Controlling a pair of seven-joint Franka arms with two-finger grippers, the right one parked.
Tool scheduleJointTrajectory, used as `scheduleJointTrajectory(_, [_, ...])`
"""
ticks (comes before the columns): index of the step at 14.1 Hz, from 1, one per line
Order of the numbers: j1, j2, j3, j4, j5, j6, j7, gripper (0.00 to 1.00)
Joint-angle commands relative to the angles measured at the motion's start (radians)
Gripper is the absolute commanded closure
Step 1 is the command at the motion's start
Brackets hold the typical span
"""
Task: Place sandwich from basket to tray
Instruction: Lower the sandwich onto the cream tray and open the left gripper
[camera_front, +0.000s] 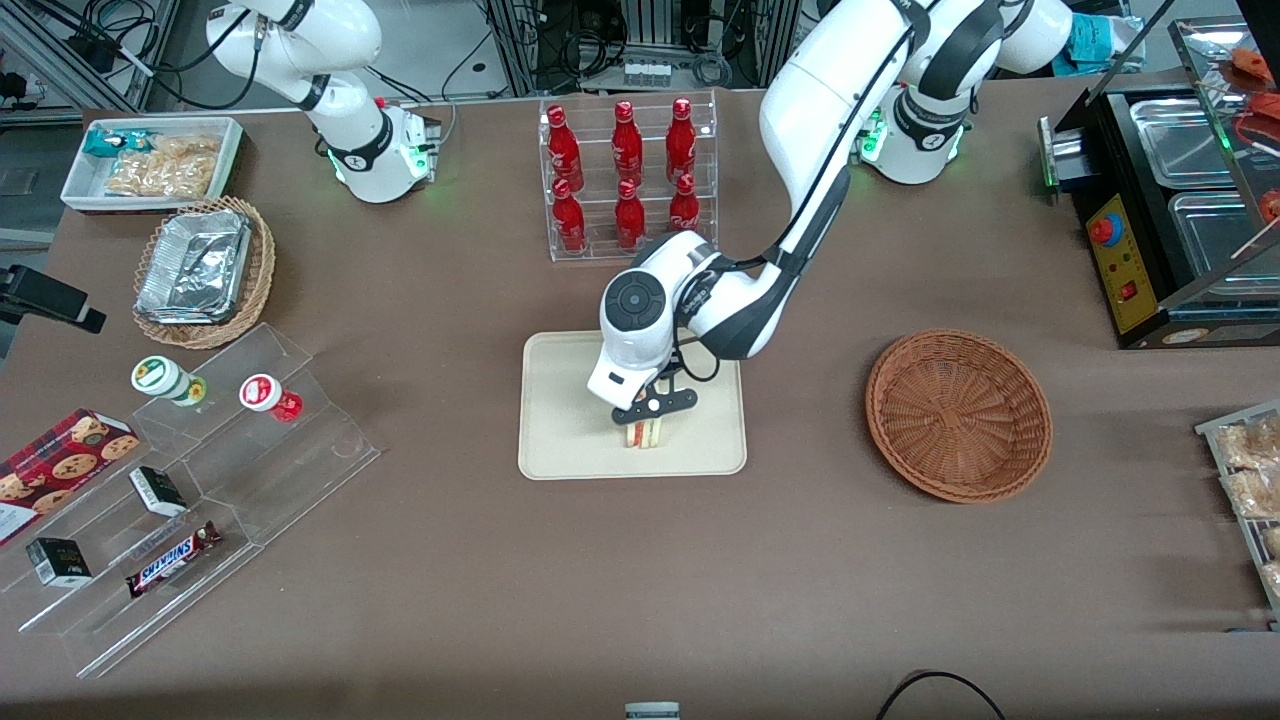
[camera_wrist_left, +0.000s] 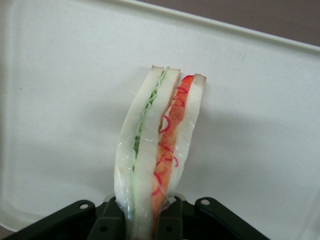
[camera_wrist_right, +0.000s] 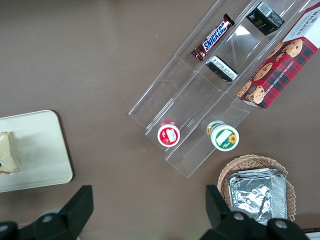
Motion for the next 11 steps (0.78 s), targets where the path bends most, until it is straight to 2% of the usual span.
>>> scheduleJointTrajectory(1, [-0.015, 0.035, -0.006, 0.037, -0.01, 0.044, -0.042, 0.96])
scheduleJointTrajectory(2, [-0.014, 0.032, -0.006, 0.035, -0.011, 0.046, -0.049, 0.9])
scheduleJointTrajectory(3, [-0.011, 0.028, -0.007, 0.037, -0.022, 0.044, -0.058, 0.61])
scheduleJointTrajectory(4, [-0.009, 0.022, -0.006, 0.037, -0.046, 0.041, -0.052, 0.01])
scheduleJointTrajectory(7, [-0.011, -0.015, -0.006, 0.031, -0.062, 0.034, -0.067, 0.0])
scheduleJointTrajectory(11, [-0.005, -0.112, 0.023, 0.017, -0.033, -0.112, -0.018, 0.0])
